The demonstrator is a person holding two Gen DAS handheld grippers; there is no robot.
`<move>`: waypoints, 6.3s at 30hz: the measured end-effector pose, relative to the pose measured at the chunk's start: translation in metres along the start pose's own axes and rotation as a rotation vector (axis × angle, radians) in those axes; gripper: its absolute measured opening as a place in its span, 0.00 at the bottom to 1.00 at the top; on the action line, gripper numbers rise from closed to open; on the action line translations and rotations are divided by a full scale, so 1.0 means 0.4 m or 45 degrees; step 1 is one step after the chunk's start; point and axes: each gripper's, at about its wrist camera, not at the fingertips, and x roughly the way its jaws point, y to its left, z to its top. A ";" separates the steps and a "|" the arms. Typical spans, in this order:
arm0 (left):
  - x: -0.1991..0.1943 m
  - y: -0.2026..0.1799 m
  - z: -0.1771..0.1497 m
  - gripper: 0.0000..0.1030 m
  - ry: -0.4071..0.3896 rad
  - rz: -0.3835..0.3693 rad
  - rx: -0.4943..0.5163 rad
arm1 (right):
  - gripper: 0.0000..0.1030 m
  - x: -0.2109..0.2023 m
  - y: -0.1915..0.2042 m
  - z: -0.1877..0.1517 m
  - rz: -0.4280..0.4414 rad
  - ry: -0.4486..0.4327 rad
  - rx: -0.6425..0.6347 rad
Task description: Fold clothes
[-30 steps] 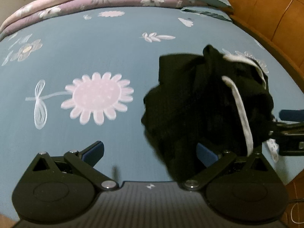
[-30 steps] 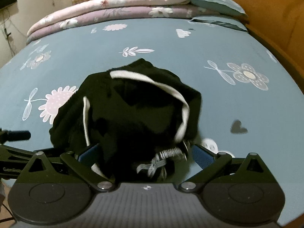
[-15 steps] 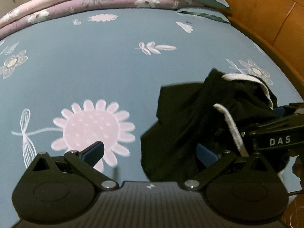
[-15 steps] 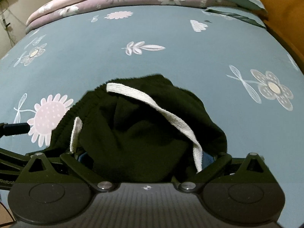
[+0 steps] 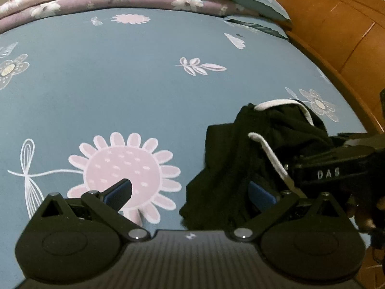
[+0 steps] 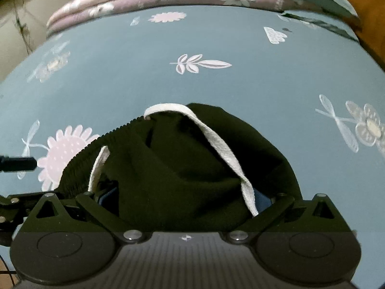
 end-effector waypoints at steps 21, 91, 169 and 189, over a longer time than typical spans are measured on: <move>0.006 0.149 -0.044 0.59 0.276 -0.568 -0.178 | 1.00 -0.222 0.094 -0.010 -0.204 -0.140 -0.062; 0.011 0.160 0.006 0.62 -0.213 -0.687 -0.476 | 1.00 -0.158 0.003 0.051 0.433 -0.161 -0.295; -0.140 0.058 -0.197 0.15 -0.025 -0.398 -0.516 | 0.70 0.164 -0.189 0.345 1.006 0.407 -0.564; -0.125 0.129 -0.067 0.15 -0.049 -0.243 -0.276 | 0.22 -0.078 -0.222 0.188 1.104 0.249 -0.474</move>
